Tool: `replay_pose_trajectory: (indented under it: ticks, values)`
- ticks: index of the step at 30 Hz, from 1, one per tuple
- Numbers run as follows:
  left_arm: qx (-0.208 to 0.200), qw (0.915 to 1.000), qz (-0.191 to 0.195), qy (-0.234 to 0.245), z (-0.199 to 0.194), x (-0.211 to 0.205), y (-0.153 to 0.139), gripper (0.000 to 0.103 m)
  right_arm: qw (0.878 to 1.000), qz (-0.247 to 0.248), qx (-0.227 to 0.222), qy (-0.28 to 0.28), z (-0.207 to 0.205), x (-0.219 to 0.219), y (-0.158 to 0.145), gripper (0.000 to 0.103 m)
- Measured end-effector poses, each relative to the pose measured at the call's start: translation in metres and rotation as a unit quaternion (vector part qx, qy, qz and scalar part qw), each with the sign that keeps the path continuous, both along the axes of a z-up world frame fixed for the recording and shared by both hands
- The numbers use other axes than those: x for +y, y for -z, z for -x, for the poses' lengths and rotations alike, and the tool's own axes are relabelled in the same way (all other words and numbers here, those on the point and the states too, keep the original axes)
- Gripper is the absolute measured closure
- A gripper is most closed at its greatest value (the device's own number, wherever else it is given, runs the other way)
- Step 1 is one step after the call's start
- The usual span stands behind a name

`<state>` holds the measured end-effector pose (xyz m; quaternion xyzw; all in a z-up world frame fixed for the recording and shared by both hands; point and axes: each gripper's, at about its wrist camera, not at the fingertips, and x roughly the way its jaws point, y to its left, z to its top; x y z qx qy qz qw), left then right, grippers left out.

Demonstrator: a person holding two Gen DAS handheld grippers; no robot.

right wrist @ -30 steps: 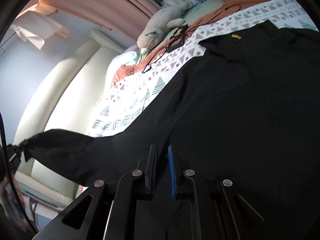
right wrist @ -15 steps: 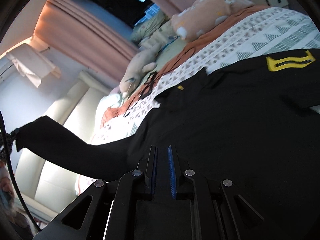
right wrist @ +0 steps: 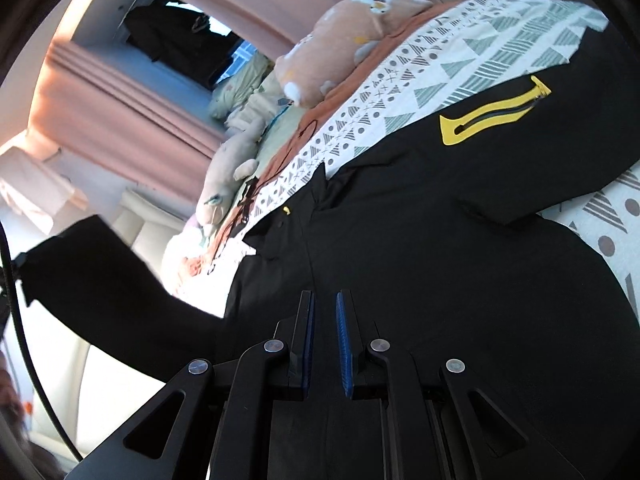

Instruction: Fold large clothes

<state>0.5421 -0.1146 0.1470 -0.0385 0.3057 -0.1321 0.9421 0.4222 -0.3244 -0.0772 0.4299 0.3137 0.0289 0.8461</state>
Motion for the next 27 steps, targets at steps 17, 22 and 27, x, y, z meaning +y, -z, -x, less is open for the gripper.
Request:
replay_pose_trajectory:
  ticks: [17, 22, 27]
  values:
    - [0.181, 0.9740, 0.060, 0.122, -0.049, -0.123, 0.150, 0.038, 0.995, -0.062, 0.032, 0.076, 0.004, -0.052, 0.025, 0.091]
    - [0.182, 0.9688, 0.124, 0.114, -0.024, -0.099, 0.182, 0.034, 0.995, -0.056, 0.036, 0.077, 0.003, -0.053, 0.025, 0.091]
    - [0.164, 0.9650, 0.185, 0.088, 0.008, -0.060, 0.196, 0.019, 0.996, -0.037, 0.039, 0.065, -0.003, -0.042, 0.021, 0.091]
